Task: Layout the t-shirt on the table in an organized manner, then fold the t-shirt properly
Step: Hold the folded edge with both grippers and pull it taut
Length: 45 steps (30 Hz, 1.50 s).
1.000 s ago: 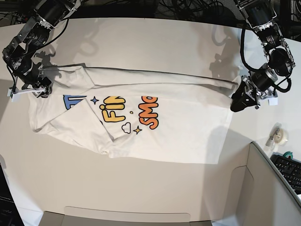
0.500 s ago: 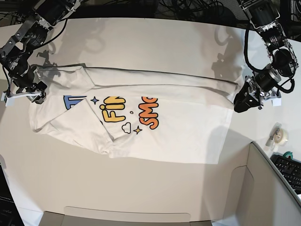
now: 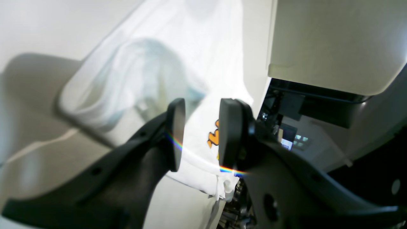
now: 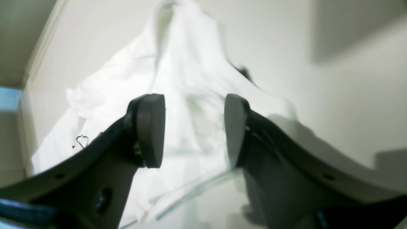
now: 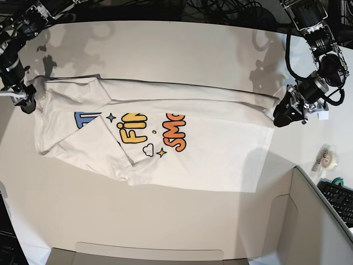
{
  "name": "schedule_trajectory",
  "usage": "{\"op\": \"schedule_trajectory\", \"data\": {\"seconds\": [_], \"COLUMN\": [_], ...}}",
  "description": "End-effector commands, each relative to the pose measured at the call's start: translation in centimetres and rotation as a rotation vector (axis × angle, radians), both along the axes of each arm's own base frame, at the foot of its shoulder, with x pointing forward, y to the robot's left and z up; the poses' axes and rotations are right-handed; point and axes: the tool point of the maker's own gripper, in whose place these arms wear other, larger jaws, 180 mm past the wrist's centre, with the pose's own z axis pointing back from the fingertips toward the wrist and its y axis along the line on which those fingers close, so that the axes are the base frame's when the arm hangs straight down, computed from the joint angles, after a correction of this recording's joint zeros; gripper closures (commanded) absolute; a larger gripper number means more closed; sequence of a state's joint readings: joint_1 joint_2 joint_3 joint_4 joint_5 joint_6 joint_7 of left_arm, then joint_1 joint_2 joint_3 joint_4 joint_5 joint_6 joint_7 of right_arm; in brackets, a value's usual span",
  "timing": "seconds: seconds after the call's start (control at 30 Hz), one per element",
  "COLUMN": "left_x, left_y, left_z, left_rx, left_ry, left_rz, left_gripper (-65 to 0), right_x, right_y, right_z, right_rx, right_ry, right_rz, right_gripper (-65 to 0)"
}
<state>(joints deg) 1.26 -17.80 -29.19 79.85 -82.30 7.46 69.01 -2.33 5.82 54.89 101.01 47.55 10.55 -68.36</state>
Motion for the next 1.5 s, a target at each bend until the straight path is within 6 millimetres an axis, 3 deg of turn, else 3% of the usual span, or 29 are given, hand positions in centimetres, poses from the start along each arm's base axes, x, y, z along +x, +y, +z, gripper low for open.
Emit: {"op": "schedule_trajectory", "data": {"seconds": [0.0, 0.17, 0.37, 0.53, 0.97, 1.3, 1.37, 1.47], "left_x": [0.8, 0.8, 0.7, 0.1, -0.3, -0.4, -0.9, -1.0], "left_y": [0.2, 0.2, 0.1, 0.1, 0.2, 0.1, 0.1, 0.1], "left_z": [2.0, 2.0, 1.8, 1.3, 0.9, 0.8, 0.4, 0.4], "left_rx": [-0.019, -0.019, -0.021, -0.020, -0.019, -0.019, -0.017, -0.017], "left_ry": [-0.053, -0.052, -0.047, -0.030, -0.017, -0.014, -0.001, 0.001], "left_rz": [-0.009, -0.011, -0.013, -0.013, -0.010, -0.014, -0.014, -0.015], "left_gripper": [-18.5, -18.5, -18.5, -18.5, -18.5, -18.5, -18.5, -18.6], "right_x": [-0.1, -3.9, -5.9, -4.9, -1.9, -1.2, -1.2, -1.3], "right_y": [-0.6, -1.0, -1.0, -0.5, -0.1, -0.2, -0.2, -0.2], "right_z": [1.7, 0.3, -4.2, -6.4, -5.7, -5.8, -5.8, -5.9], "right_rx": [0.001, 0.132, 0.305, 0.407, 0.410, 0.389, 0.389, 0.401], "right_ry": [-0.076, -0.114, -0.089, -0.091, -0.124, -0.105, -0.103, -0.097], "right_rz": [-0.003, -0.078, -0.186, -0.210, -0.194, -0.193, -0.195, -0.207], "right_gripper": [-30.1, -30.1, -30.1, -30.1, -30.1, -28.9, -21.7, 0.0]}}
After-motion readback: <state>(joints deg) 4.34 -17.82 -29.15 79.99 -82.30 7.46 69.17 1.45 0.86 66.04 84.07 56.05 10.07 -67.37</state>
